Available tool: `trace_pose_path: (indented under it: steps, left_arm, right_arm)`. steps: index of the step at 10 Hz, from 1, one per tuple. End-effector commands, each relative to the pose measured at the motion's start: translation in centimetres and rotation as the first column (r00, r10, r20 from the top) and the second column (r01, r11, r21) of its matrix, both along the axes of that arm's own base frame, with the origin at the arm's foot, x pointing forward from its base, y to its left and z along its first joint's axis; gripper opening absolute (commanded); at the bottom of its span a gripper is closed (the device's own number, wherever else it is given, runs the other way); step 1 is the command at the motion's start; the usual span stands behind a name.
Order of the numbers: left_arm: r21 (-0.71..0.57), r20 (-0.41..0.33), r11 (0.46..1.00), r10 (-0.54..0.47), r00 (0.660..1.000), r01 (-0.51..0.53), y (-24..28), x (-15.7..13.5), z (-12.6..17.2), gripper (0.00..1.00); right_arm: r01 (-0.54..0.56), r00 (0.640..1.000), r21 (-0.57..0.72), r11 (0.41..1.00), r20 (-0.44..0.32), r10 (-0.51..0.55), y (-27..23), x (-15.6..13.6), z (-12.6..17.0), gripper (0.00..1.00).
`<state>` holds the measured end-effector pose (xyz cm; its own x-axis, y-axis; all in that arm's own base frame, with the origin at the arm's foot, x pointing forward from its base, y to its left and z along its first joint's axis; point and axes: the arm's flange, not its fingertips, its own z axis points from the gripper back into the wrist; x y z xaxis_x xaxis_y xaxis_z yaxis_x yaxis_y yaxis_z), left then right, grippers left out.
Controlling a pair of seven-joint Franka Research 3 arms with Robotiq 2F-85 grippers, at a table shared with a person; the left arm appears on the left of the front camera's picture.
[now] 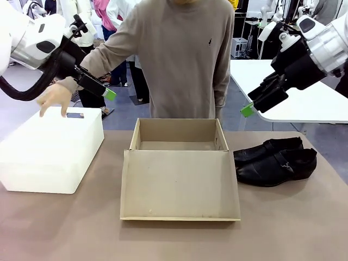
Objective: Pack the shoes into the box.
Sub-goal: Place one shoe of the Shoes into the Shoes Box.
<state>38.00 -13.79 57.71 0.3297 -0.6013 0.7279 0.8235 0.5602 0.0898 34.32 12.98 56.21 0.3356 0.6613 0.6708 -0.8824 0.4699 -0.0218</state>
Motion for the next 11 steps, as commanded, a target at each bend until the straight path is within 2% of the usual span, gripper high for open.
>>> trace_pose_path:
  steps: [1,7,9,11]
  left_arm:
    - [-0.012,-0.002,1.000,-0.014,1.000,0.014,0.2,0.1,0.0,1.00]
    - [-0.012,-0.002,1.000,-0.014,1.000,0.014,0.2,0.1,0.0,1.00]
    - [-0.012,-0.002,1.000,-0.014,1.000,0.014,0.2,0.1,0.0,1.00]
    - [-0.012,-0.002,1.000,-0.014,1.000,0.014,0.2,0.1,0.0,1.00]
  right_arm:
    - [-0.014,1.000,0.018,1.000,-0.003,0.014,0.0,0.1,0.0,1.00]
    - [0.000,1.000,0.000,1.000,-0.001,0.000,0.0,0.0,0.0,1.00]
    - [-0.058,0.998,-0.117,0.991,0.020,0.061,-1.2,0.7,1.8,1.00]
    - [-0.099,0.994,-0.252,0.963,0.010,0.104,-2.2,1.6,3.6,1.00]
